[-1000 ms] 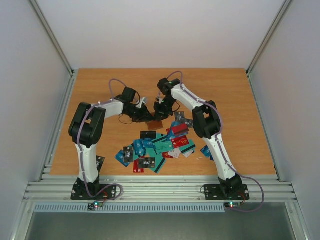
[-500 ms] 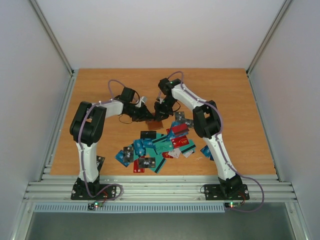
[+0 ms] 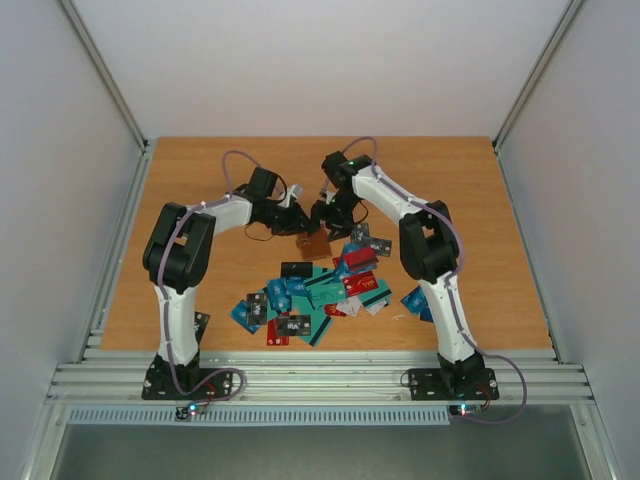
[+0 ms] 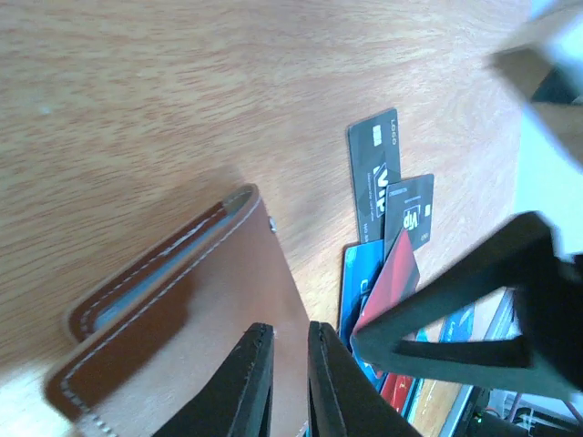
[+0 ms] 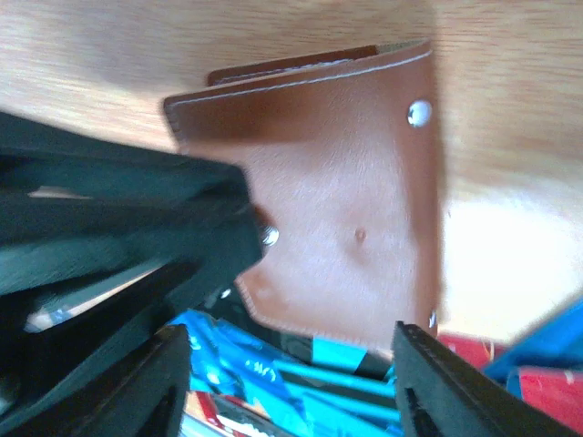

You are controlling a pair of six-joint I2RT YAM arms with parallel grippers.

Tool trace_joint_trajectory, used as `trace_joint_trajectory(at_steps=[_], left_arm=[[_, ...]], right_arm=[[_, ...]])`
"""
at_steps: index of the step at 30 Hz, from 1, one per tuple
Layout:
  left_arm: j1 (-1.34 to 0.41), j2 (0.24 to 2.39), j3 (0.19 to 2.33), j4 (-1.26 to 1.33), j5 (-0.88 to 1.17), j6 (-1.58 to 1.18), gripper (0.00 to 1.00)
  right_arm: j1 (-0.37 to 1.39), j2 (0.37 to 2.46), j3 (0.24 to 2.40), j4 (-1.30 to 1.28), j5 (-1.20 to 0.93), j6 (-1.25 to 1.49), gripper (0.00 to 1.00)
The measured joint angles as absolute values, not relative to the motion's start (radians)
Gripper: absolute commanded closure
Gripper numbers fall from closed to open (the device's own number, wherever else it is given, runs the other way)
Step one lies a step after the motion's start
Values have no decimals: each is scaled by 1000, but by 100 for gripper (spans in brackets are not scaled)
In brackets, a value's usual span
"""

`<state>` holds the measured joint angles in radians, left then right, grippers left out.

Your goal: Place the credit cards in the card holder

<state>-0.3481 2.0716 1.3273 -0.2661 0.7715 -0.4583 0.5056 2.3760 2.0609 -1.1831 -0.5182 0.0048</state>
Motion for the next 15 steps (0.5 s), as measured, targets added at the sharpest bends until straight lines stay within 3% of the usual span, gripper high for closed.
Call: trace_joint_trajectory(at_steps=[5, 12, 15], left_arm=[[-368, 2072, 1338, -273, 780, -452, 85], [-376, 2051, 1346, -315, 775, -428, 84], [-376, 1988, 1346, -361, 754, -405, 74]], right_arm=[[479, 2169, 1922, -1089, -512, 33, 3], [399, 1782, 1605, -893, -487, 32, 2], [387, 1634, 1475, -841, -448, 31, 1]])
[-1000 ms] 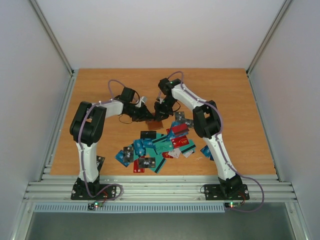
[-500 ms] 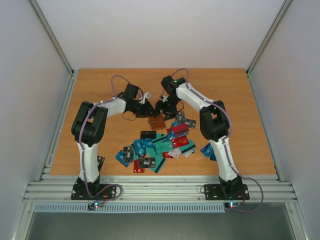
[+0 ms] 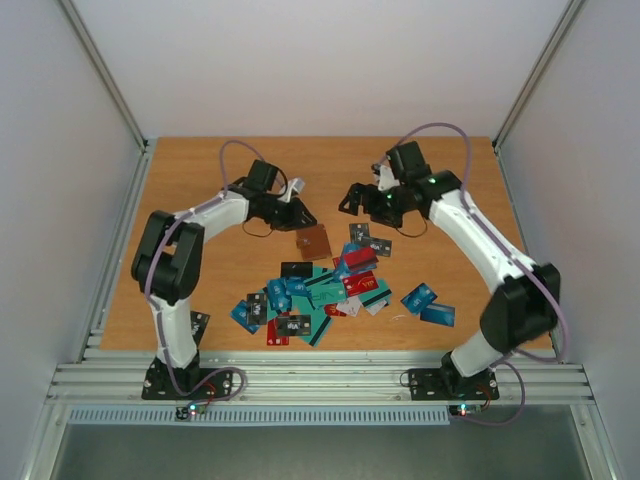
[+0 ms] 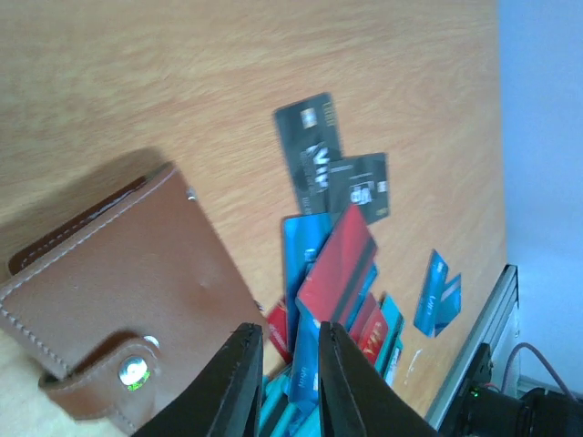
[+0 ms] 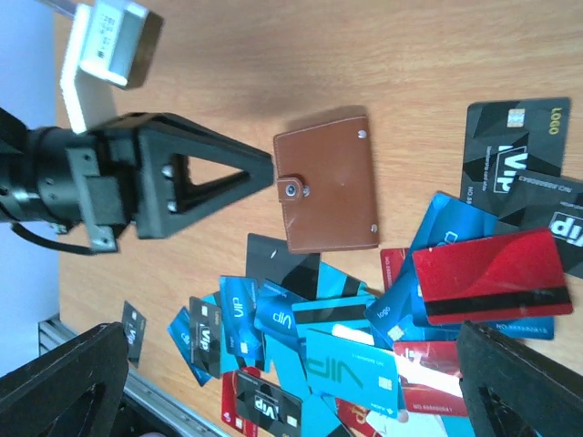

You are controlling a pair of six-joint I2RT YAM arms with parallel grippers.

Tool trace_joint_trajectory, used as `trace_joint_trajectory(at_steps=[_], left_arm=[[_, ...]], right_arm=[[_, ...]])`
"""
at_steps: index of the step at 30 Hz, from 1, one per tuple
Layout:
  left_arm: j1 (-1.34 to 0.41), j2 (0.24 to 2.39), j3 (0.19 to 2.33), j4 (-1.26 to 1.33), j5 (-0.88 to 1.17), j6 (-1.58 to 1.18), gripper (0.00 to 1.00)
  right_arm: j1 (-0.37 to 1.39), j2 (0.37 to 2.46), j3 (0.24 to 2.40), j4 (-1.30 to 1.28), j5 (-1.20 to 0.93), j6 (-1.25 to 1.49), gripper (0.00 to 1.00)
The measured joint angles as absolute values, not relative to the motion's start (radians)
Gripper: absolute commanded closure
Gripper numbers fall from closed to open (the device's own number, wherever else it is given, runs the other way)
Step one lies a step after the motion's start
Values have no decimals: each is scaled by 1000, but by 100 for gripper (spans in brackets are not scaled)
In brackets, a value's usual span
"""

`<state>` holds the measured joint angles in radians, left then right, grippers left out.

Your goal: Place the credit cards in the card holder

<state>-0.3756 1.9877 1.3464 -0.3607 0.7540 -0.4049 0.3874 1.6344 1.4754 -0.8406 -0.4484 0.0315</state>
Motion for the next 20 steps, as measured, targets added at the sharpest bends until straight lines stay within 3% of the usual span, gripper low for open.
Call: trace_joint_trajectory(at_steps=[3, 4, 5, 6, 20], left_arm=[[-376, 1887, 1348, -400, 723, -377, 53], [-375, 1847, 1349, -411, 711, -369, 37], [-375, 1808, 1352, -424, 698, -360, 12], [-376, 1772, 1356, -434, 686, -349, 2], [-375, 1501, 1361, -601, 515, -260, 1]], right_arm=[[381, 1506, 1401, -811, -405, 16, 2], [380, 1471, 1389, -805, -391, 10, 1], [378, 1439, 1380, -796, -379, 3, 2], [376, 1411, 1374, -788, -367, -2, 1], [369, 1284, 1327, -736, -310, -14, 2]])
